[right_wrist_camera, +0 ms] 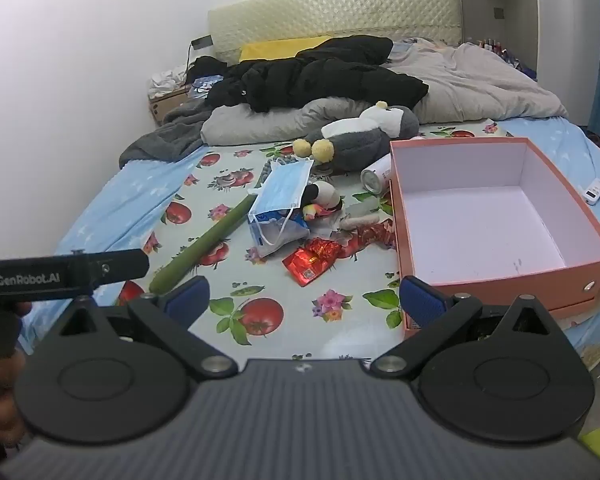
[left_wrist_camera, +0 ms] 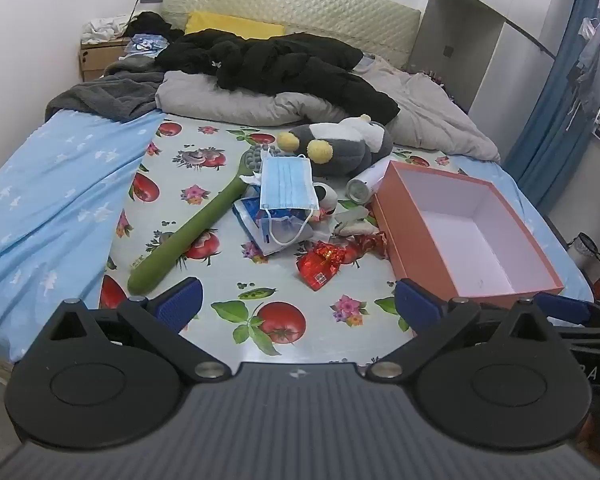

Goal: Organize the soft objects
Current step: 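Move both tools toward the clutter beside the pink box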

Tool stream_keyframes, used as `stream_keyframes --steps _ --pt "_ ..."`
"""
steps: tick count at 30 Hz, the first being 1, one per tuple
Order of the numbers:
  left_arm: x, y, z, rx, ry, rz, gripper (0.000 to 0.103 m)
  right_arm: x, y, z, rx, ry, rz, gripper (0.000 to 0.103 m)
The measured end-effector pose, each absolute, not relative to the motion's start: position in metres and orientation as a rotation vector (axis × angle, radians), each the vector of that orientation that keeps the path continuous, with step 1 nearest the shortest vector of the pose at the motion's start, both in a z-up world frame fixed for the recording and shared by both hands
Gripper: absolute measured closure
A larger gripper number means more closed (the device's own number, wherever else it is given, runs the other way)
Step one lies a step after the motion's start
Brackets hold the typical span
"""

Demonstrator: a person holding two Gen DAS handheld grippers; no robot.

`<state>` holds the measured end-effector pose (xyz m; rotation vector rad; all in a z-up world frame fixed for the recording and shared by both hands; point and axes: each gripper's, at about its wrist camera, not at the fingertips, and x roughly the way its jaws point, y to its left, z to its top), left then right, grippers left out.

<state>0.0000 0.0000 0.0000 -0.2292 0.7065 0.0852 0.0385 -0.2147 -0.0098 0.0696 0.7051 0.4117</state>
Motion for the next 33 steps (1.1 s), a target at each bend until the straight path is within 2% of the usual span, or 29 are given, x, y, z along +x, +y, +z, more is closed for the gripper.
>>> stream_keyframes --steps 33 --pt "-0.0012 0.0055 -0.0010 -0.240 0.714 0.082 0.000 0.0397 -0.2153 -0.0093 0.063 0.708 0.402 0.000"
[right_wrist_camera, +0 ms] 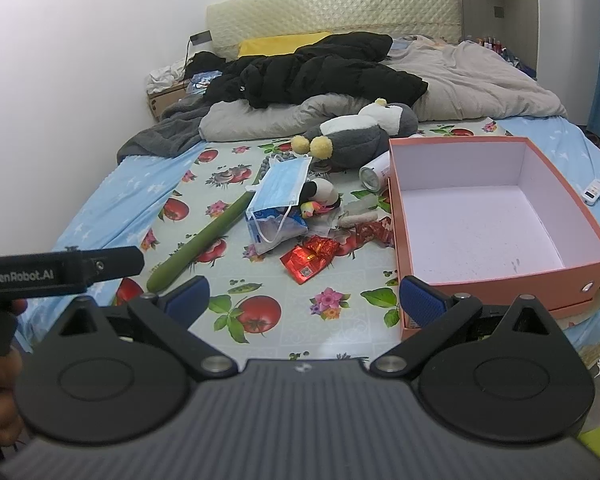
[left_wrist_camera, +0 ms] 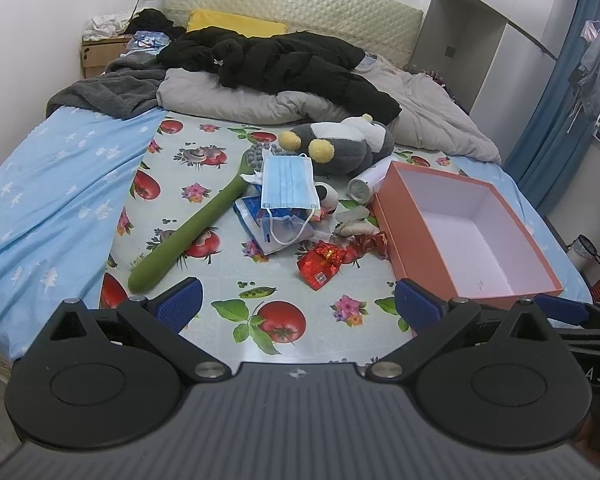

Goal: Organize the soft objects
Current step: 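Move both tools toward the clutter beside the pink box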

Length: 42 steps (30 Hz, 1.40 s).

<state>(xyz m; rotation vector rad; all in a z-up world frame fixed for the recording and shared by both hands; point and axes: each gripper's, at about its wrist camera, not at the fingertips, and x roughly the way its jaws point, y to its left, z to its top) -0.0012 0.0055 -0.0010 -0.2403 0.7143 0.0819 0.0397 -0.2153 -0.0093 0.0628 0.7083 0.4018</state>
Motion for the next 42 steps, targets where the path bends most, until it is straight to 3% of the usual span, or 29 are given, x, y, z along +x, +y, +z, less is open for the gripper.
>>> stream_keyframes --steps 42 --pt "0.003 -0.002 -0.017 -0.257 0.734 0.080 0.000 0.040 -0.212 -0.012 0.067 0.729 0.405 0.000"
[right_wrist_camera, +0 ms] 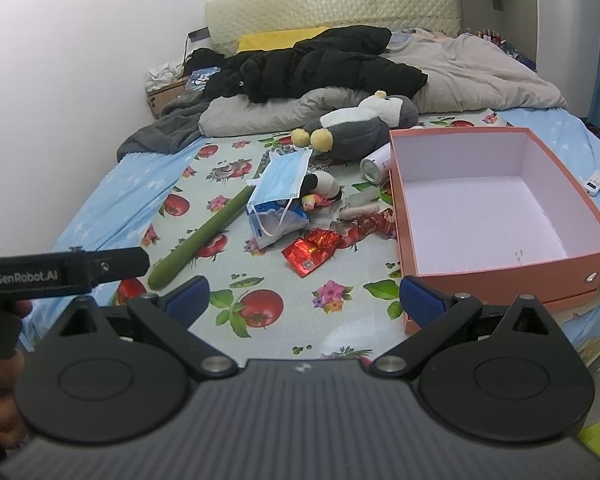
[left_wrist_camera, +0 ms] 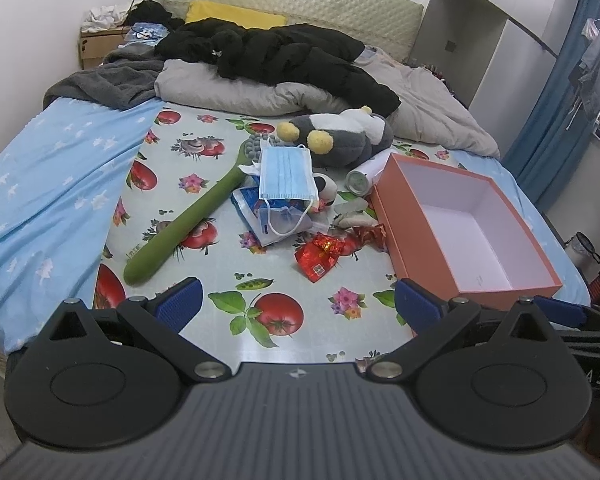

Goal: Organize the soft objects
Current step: 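Move both tools toward the clutter beside the pink box, then grasp the blue snack bag with the left tool while the right tool grasps red foil wrapper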

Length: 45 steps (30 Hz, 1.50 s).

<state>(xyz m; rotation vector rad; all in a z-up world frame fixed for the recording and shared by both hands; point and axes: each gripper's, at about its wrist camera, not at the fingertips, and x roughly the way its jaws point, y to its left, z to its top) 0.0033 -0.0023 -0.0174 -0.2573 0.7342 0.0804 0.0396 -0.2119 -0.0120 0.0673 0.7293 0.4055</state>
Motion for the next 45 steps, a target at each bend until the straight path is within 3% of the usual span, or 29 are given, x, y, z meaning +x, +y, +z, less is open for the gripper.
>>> stream_keyframes --steps 25,31,35,41,45 --pt "0.022 0.009 -0.051 -0.283 0.809 0.105 0.000 0.057 -0.206 -0.031 0.075 0.779 0.394 0.000" --pt "0.043 0.022 -0.074 -0.309 0.845 0.134 0.000 0.073 -0.194 -0.041 0.061 0.802 0.414 0.027" --pt "0.063 0.033 -0.092 -0.326 0.869 0.142 0.000 0.089 -0.178 -0.053 0.039 0.823 0.438 0.037" --pt "0.098 0.054 -0.119 -0.354 0.864 0.142 0.003 0.121 -0.161 -0.074 0.024 0.850 0.435 0.048" --pt "0.124 0.070 -0.141 -0.376 0.873 0.146 0.017 0.148 -0.153 -0.090 0.026 0.872 0.426 0.048"
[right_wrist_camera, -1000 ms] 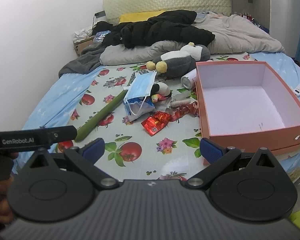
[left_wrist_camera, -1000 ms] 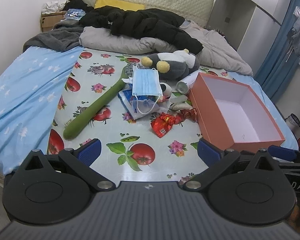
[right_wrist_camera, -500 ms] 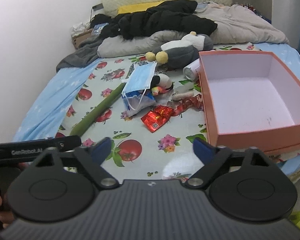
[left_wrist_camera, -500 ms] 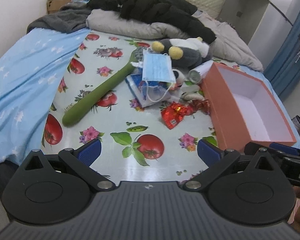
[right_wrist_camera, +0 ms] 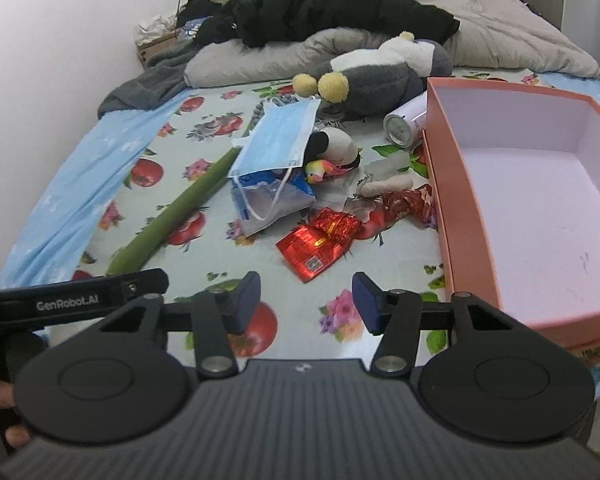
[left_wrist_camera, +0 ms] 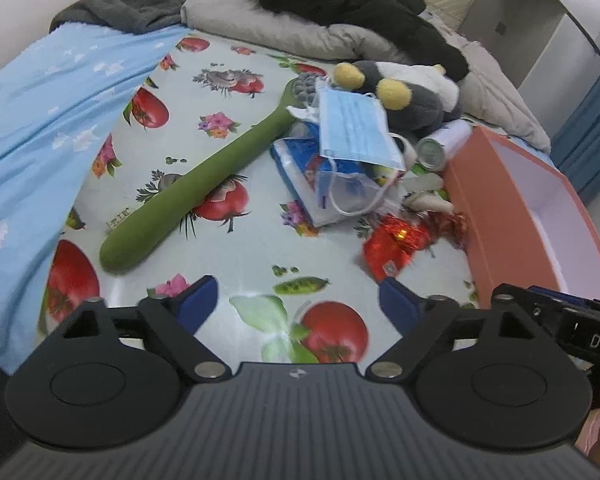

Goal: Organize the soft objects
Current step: 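Grasp the blue snack bag with the left tool while the right tool grasps red foil wrapper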

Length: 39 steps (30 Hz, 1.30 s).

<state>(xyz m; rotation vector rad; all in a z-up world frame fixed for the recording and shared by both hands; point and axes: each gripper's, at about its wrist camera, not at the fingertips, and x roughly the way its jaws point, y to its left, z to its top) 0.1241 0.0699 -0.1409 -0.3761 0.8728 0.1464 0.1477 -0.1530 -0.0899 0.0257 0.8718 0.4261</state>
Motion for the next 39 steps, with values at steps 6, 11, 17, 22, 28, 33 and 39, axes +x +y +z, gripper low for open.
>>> stream_keyframes --steps 6,11,17,22,28,33,39 --pt "0.162 0.083 -0.171 -0.384 0.876 0.113 0.040 0.185 -0.141 -0.117 0.009 0.897 0.420 0.048" --pt "0.189 0.084 -0.199 -0.360 0.897 0.072 0.051 0.215 -0.128 -0.142 -0.015 0.926 0.405 0.044" --pt "0.219 0.086 -0.230 -0.380 0.908 0.024 0.051 0.247 -0.118 -0.175 -0.030 0.979 0.383 0.044" --pt "0.238 0.086 -0.239 -0.382 0.869 -0.011 0.051 0.267 -0.114 -0.192 -0.023 1.017 0.364 0.044" --pt "0.256 0.084 -0.242 -0.359 0.836 -0.058 0.051 0.281 -0.110 -0.202 -0.007 1.033 0.389 0.044" --pt "0.265 0.076 -0.247 -0.310 0.844 -0.064 0.079 0.285 -0.100 -0.207 -0.073 1.016 0.412 0.053" --pt "0.262 0.074 -0.244 -0.302 0.821 -0.039 0.094 0.289 -0.097 -0.208 -0.077 0.991 0.409 0.075"
